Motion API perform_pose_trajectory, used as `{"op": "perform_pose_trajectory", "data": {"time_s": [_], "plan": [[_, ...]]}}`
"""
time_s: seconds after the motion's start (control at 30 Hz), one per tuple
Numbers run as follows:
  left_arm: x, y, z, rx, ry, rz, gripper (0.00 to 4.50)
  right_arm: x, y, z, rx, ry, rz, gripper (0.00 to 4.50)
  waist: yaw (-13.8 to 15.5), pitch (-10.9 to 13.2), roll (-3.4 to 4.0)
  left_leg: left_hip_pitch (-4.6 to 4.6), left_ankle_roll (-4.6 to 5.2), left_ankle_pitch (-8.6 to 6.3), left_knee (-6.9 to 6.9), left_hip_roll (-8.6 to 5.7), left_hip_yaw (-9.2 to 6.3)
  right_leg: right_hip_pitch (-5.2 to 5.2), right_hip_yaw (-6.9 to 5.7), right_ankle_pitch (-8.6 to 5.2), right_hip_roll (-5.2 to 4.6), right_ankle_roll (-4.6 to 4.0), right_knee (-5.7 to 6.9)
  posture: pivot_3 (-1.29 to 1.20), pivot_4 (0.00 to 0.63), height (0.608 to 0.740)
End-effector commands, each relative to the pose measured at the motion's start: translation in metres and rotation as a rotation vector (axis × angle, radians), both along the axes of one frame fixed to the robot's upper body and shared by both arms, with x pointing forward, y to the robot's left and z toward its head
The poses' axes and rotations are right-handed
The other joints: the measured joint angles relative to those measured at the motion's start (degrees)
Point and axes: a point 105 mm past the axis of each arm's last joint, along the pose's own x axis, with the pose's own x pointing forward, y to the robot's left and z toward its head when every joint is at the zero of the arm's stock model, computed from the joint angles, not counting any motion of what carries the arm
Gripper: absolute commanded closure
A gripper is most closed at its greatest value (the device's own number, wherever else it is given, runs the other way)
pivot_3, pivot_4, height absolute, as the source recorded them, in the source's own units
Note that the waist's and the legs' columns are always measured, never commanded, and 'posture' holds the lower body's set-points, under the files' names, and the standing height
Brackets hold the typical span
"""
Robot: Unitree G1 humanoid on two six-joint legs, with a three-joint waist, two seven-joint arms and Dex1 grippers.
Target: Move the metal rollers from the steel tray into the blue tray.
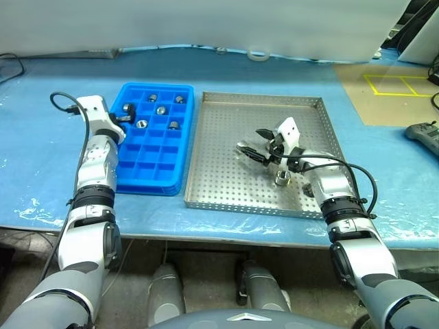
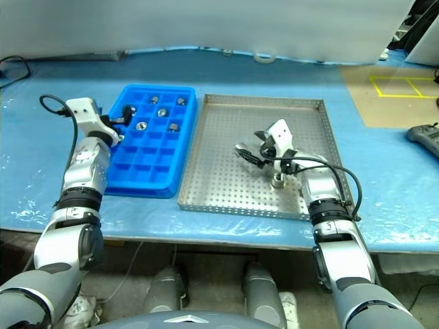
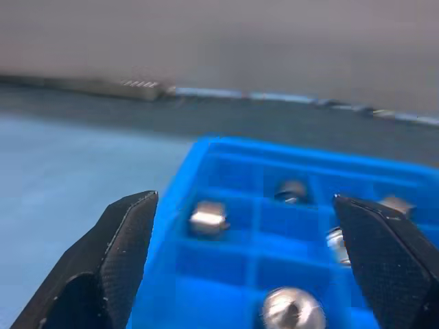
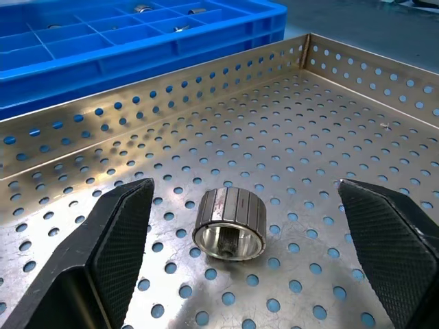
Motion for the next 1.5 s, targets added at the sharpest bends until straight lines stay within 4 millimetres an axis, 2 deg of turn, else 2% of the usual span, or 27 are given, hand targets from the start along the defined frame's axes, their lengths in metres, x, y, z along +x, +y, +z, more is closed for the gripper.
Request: {"op": "perform_pose_trajectory", "data": {"time_s": [0.03,0.1,0.2,0.27,0.37,0.57,0.67,0.73,0.83,0.9,1.07,1.1,1.17,1.23,1.3,1.37,1.4,1.5], "plan": [[-0.001,-0.05,0.027,0.036,-0.103,-0.264,0.03,0.002,-0.006,0.026,0.033,-0.093,-0.028,0.0,0.0,0.0,0.0,0.01,0.0,0.0,0.0,-0.01,0.01,0.0,0.01,0.0,0.0,0.0,0.0,-0.42,0.15,0.74],[-0.006,-0.084,0.025,0.088,-0.098,-0.44,0.03,0.002,-0.011,0.031,0.054,-0.105,-0.046,0.0,0.0,0.0,0.0,0.0,-0.01,0.0,0.0,0.0,0.02,-0.01,0.02,0.0,0.0,0.0,0.0,-0.44,0.15,0.74],[-0.013,-0.118,0.017,0.133,-0.075,-0.626,0.03,0.001,-0.02,0.038,0.083,-0.116,-0.079,0.0,-0.3,0.0,0.0,0.02,0.03,0.01,-0.01,0.02,0.04,-0.01,0.05,0.0,0.01,0.0,0.0,-0.48,0.15,0.74],[-0.016,-0.147,0.011,0.174,-0.046,-0.761,0.03,0.001,-0.031,0.049,0.132,-0.133,-0.126,0.0,-0.5,0.0,0.0,0.05,0.03,0.01,-0.02,0.04,0.07,-0.02,0.08,0.0,0.04,0.0,0.0,-0.52,0.15,0.74],[-0.016,-0.175,-0.003,0.248,0.022,-0.87,0.03,-0.003,-0.046,0.06,0.166,-0.156,-0.181,0.0,-0.5,0.0,0.0,0.07,0.04,0.02,-0.03,0.01,0.11,-0.01,0.11,0.0,0.04,0.0,0.0,-0.57,0.15,0.74],[-0.011,-0.201,-0.033,0.315,0.161,-0.922,0.03,-0.015,-0.067,0.059,0.135,-0.164,-0.255,0.0,-2.9,0.0,-0.01,0.23,0.18,-0.08,-0.02,-0.15,0.19,0.12,0.37,0.01,0.02,0.02,-0.1,-0.64,0.15,0.74],[-0.011,-0.205,-0.063,0.412,0.274,-0.893,0.03,-0.019,-0.072,0.055,0.124,-0.158,-0.276,0.0,-4.3,0.0,-0.01,0.22,0.21,-0.1,-0.02,-0.17,0.19,0.1,0.37,0.01,0.03,0.03,-0.14,-0.65,0.15,0.74],[-0.009,-0.204,-0.075,0.455,0.314,-0.829,0.03,-0.021,-0.072,0.052,0.118,-0.151,-0.279,0.0,-5.3,0.0,-0.01,0.21,0.23,-0.11,0.0,-0.2,0.18,0.1,0.38,0.01,0.02,0.05,-0.14,-0.64,0.15,0.74],[-0.012,-0.223,-0.078,0.44,0.307,-0.841,0.64,-0.021,-0.062,0.042,0.096,-0.123,-0.247,0.0,-6.5,0.0,-0.02,0.13,0.25,-0.12,0.09,-0.26,0.13,0.11,0.32,0.05,0.02,0.12,-0.15,-0.63,0.15,0.74],[-0.011,-0.227,-0.078,0.429,0.302,-0.815,1.29,-0.02,-0.055,0.04,0.091,-0.119,-0.231,0.0,-6.8,0.0,-0.02,0.15,0.29,-0.16,0.14,-0.37,0.08,0.18,0.31,0.05,-0.02,0.15,-0.16,-0.62,0.15,0.74],[-0.003,-0.217,-0.063,0.371,0.249,-0.764,3.0,-0.018,-0.051,0.038,0.072,-0.116,-0.215,0.0,-7.9,0.0,-0.03,0.02,0.49,-0.24,0.22,-0.63,-0.02,0.18,0.27,0.06,-0.26,0.16,-0.2,-0.6,0.15,0.74],[0.001,-0.206,-0.059,0.316,0.25,-0.731,3.17,-0.018,-0.051,0.037,0.073,-0.112,-0.213,0.0,-8.0,0.0,-0.03,-0.01,0.53,-0.26,0.22,-0.66,-0.03,0.18,0.24,0.06,-0.31,0.15,-0.22,-0.59,0.15,0.74],[0.01,-0.177,-0.052,0.242,0.241,-0.63,3.18,-0.017,-0.048,0.036,0.079,-0.101,-0.197,0.0,-8.2,0.0,-0.03,-0.1,0.61,-0.29,0.24,-0.69,-0.04,0.17,0.2,0.06,-0.35,0.16,-0.3,-0.55,0.15,0.74],[0.014,-0.162,-0.048,0.216,0.228,-0.571,3.18,-0.015,-0.045,0.035,0.082,-0.095,-0.183,0.0,-8.3,0.0,-0.03,-0.12,0.64,-0.3,0.24,-0.69,-0.05,0.14,0.19,0.06,-0.35,0.15,-0.31,-0.53,0.15,0.74],[0.018,-0.131,-0.029,0.139,0.133,-0.427,3.18,-0.008,-0.035,0.037,0.086,-0.089,-0.145,0.0,-8.1,0.0,-0.03,-0.16,0.65,-0.3,0.23,-0.68,-0.12,0.13,0.09,0.06,-0.36,0.15,-0.31,-0.45,0.15,0.74],[0.014,-0.103,-0.009,0.087,0.033,-0.295,3.18,0.0,-0.023,0.04,0.087,-0.084,-0.099,0.0,-8.0,0.0,-0.03,-0.16,0.65,-0.3,0.24,-0.67,-0.13,0.11,0.03,0.06,-0.37,0.15,-0.29,-0.38,0.15,0.74],[0.01,-0.096,-0.003,0.078,0.004,-0.258,3.18,0.002,-0.019,0.04,0.087,-0.082,-0.083,0.0,-7.9,0.0,-0.05,-0.24,0.65,-0.3,0.23,-0.67,-0.16,0.07,-0.01,0.06,-0.52,0.15,-0.27,-0.36,0.15,0.74],[-0.01,-0.061,0.017,0.041,-0.081,-0.044,3.18,0.012,0.001,0.042,0.082,-0.073,-0.012,0.0,-6.9,0.0,-0.06,-0.32,0.68,-0.26,0.23,-0.59,-0.19,0.0,-0.14,0.05,-0.56,0.14,-0.17,-0.24,0.15,0.74]]}}
